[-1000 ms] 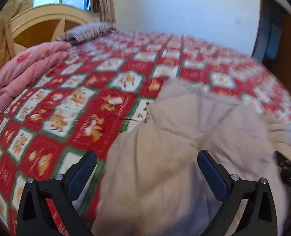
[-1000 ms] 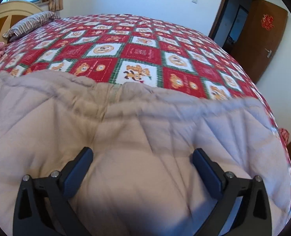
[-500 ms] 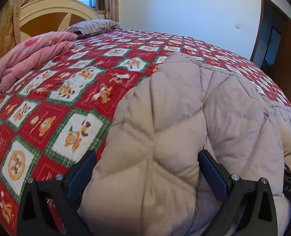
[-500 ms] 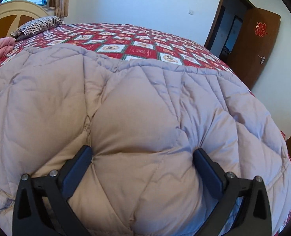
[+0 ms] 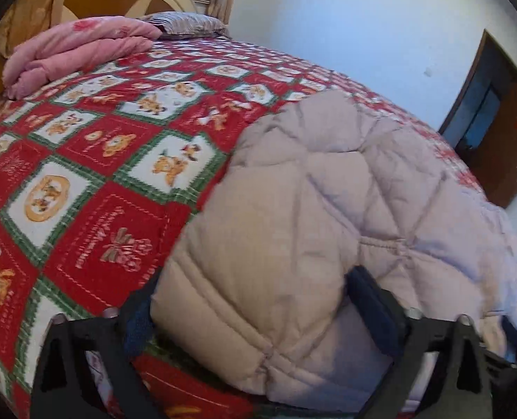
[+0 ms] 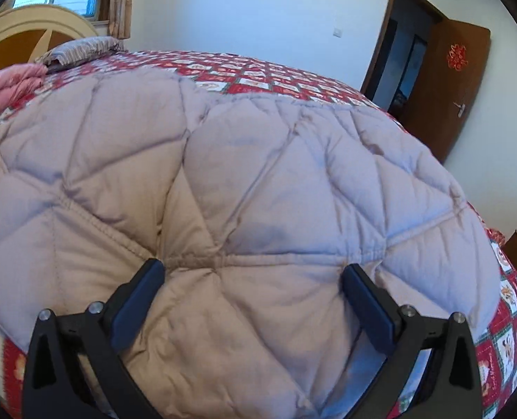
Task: Fold large clothes
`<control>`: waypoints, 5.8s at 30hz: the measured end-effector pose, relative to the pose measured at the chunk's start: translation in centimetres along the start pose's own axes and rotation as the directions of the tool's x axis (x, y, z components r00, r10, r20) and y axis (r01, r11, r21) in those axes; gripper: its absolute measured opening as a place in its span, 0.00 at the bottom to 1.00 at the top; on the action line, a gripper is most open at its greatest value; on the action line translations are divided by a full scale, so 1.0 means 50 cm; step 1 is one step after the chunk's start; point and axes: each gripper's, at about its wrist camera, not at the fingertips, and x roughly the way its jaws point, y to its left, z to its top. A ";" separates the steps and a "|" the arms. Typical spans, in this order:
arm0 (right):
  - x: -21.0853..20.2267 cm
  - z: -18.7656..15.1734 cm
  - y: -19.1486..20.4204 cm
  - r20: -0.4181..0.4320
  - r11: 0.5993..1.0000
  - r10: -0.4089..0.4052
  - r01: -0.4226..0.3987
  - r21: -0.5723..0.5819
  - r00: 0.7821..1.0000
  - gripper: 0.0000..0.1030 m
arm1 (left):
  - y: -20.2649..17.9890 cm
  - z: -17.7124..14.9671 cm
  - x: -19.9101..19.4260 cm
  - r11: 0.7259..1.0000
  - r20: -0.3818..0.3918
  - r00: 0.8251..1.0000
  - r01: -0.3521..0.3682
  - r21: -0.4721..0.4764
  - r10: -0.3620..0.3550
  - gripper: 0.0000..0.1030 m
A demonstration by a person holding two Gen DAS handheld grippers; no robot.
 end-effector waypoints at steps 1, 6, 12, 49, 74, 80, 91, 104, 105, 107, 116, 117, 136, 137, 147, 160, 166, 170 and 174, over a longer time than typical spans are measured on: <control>0.007 0.002 0.000 -0.008 1.000 0.002 -0.002 0.001 1.000 1.00 | -0.006 0.001 -0.003 1.000 0.001 1.000 -0.001 0.009 0.001 0.85; 0.010 0.006 0.001 -0.011 1.000 0.004 -0.004 0.000 1.000 1.00 | -0.011 -0.001 -0.019 0.999 -0.013 0.999 0.047 -0.010 -0.047 0.56; 0.004 -0.005 0.001 0.005 1.000 -0.001 0.001 0.004 1.000 1.00 | -0.002 0.006 -0.052 0.993 0.018 0.997 0.082 -0.082 -0.081 0.51; -0.024 -0.009 0.078 0.019 0.998 -0.052 0.052 -0.028 0.998 1.00 | 0.068 0.053 -0.168 0.949 0.165 0.945 0.301 -0.093 -0.283 0.18; -0.092 -0.127 -0.536 -0.042 0.880 -0.091 0.100 0.464 0.995 1.00 | -0.632 -0.029 -0.237 0.686 0.068 0.877 0.322 0.653 -0.477 0.14; -0.080 -0.152 -0.564 -0.049 0.858 -0.068 0.083 0.507 0.996 1.00 | -0.719 -0.183 -0.160 0.550 -0.080 0.902 0.327 0.769 -0.424 0.14; -0.074 -0.174 -0.599 -0.051 0.817 -0.060 0.078 0.571 0.997 1.00 | -0.735 -0.219 -0.311 0.457 0.099 0.874 0.149 0.877 -0.475 0.76; -0.141 -0.003 -0.512 0.056 0.902 -0.049 0.021 0.432 0.997 0.82 | -0.426 0.104 -0.144 0.872 0.312 0.950 -0.134 0.471 -0.023 0.81; -0.144 0.030 -0.492 0.073 0.914 -0.044 0.010 0.406 0.996 0.82 | -0.400 0.129 -0.118 0.895 0.306 0.951 -0.165 0.415 0.034 0.81; -0.155 0.097 -0.445 0.122 0.936 -0.035 -0.010 0.352 0.992 0.82 | -0.362 0.165 -0.072 0.930 0.269 0.960 -0.164 0.329 0.074 0.81; -0.111 0.337 -0.231 0.181 0.977 0.082 -0.115 0.180 0.980 0.70 | -0.416 0.182 0.041 0.936 0.217 0.975 -0.110 0.334 0.037 0.81; -0.091 0.345 -0.222 0.164 0.978 0.080 -0.110 0.178 0.983 0.66 | -0.431 0.178 0.040 0.928 0.225 0.974 -0.104 0.358 0.022 0.81; 0.089 0.122 -0.369 -0.025 0.922 0.057 -0.043 0.385 0.998 0.61 | -0.636 0.041 0.072 0.796 0.200 0.972 -0.026 0.605 -0.120 0.89; 0.091 0.119 -0.366 -0.023 0.922 0.058 -0.045 0.384 0.998 0.62 | -0.630 0.043 0.079 0.805 0.185 0.975 -0.008 0.593 -0.126 0.90; 0.126 0.103 -0.361 -0.031 0.916 0.072 -0.054 0.396 0.997 0.65 | -0.622 0.038 0.108 0.824 0.140 0.981 0.032 0.565 -0.134 0.94; 0.155 0.094 -0.361 -0.052 0.911 0.085 -0.057 0.408 0.995 0.67 | -0.627 0.037 0.133 0.824 0.085 0.989 0.054 0.564 -0.123 0.96; 0.163 0.091 -0.361 -0.057 0.909 0.091 -0.059 0.413 0.994 0.68 | -0.629 0.036 0.142 0.824 0.069 0.991 0.060 0.563 -0.119 0.97; 0.164 0.092 -0.361 -0.060 0.909 0.091 -0.058 0.412 0.994 0.68 | -0.628 0.036 0.143 0.823 0.067 0.991 0.059 0.565 -0.117 0.97; 0.169 0.089 -0.365 -0.059 0.905 0.102 -0.068 0.419 0.993 0.68 | -0.628 0.039 0.150 0.822 0.062 0.991 0.061 0.565 -0.116 0.97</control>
